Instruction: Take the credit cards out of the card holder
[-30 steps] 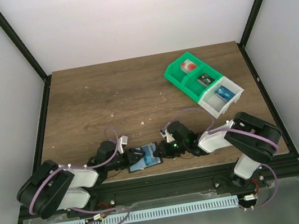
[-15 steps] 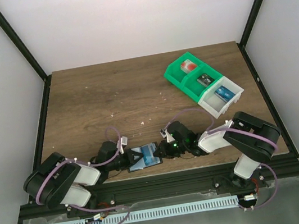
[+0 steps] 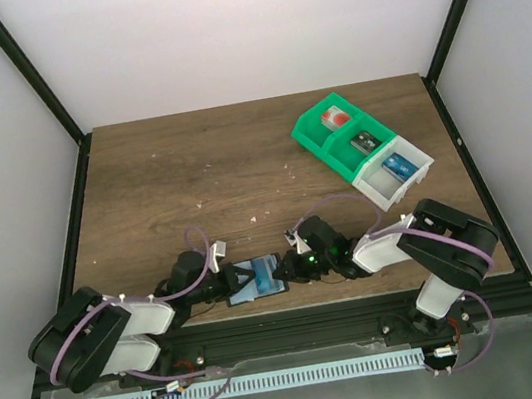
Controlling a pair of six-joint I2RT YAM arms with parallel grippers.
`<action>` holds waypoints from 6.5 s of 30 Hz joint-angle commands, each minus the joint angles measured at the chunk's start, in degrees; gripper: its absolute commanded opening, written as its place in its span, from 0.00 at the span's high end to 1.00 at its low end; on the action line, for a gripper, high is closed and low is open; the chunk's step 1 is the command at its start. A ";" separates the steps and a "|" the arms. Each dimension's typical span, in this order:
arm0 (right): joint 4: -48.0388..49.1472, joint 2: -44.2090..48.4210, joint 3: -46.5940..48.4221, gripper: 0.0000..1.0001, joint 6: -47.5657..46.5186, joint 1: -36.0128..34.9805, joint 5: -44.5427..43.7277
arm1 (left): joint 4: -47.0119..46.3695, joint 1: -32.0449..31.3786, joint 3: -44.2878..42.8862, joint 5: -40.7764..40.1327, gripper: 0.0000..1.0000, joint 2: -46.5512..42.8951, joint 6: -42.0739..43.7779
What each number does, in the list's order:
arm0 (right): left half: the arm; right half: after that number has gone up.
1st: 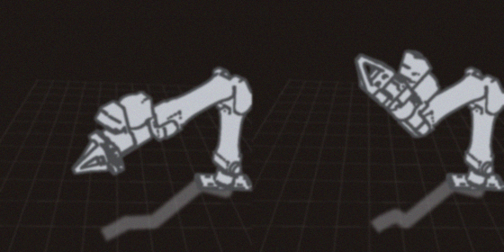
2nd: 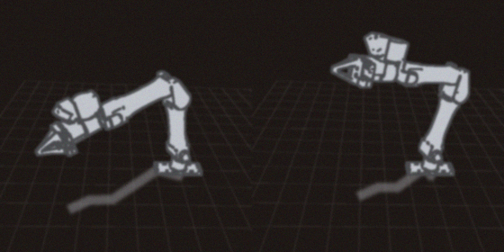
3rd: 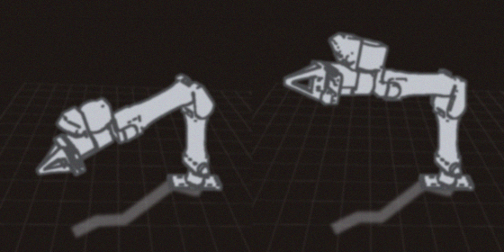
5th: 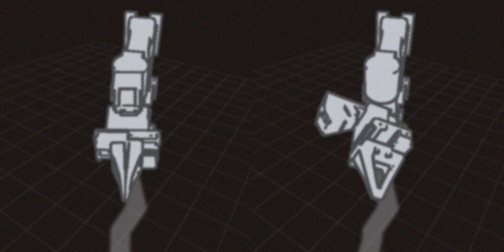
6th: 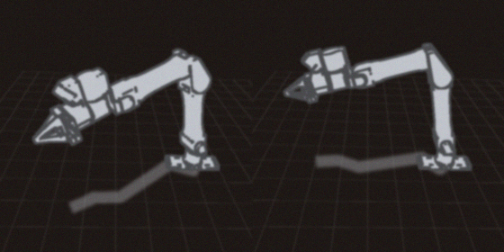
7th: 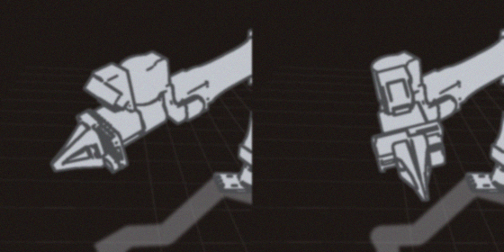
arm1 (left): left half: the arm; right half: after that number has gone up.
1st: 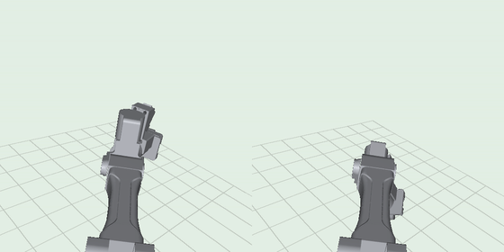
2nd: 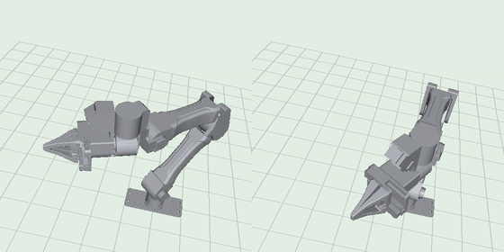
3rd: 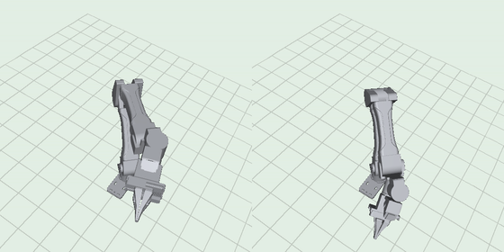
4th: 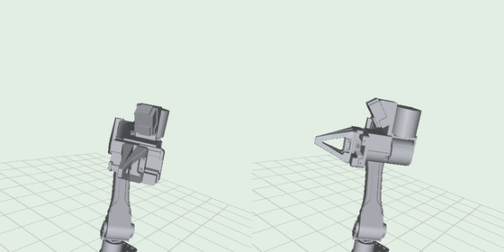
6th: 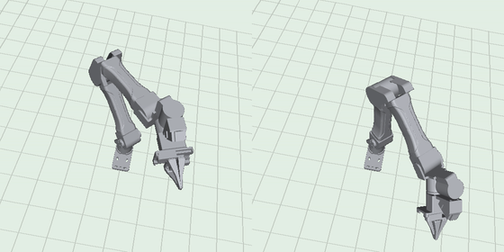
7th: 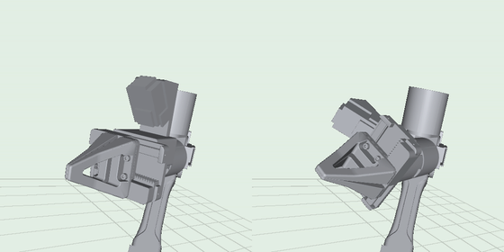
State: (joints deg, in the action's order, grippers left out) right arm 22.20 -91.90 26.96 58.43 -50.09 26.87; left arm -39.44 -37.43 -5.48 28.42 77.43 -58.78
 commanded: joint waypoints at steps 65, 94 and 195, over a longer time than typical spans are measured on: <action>-17.69 19.52 10.16 0.76 -16.51 -1.77 -12.39 | 23.28 -0.78 -6.69 -8.50 1.00 -46.47 23.64; -40.17 25.16 30.04 0.69 24.88 -1.56 -10.83 | 17.62 -15.83 -12.74 -31.87 1.00 -32.96 74.04; -41.67 24.23 20.93 1.00 -24.82 59.17 19.63 | 41.34 -1.00 -23.98 -16.15 0.00 -22.91 31.08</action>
State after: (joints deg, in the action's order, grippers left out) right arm -13.41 -64.73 44.75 42.74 0.73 36.21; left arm -6.98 -40.03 -25.87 4.25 49.78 -19.86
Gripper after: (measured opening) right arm 0.016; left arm 0.997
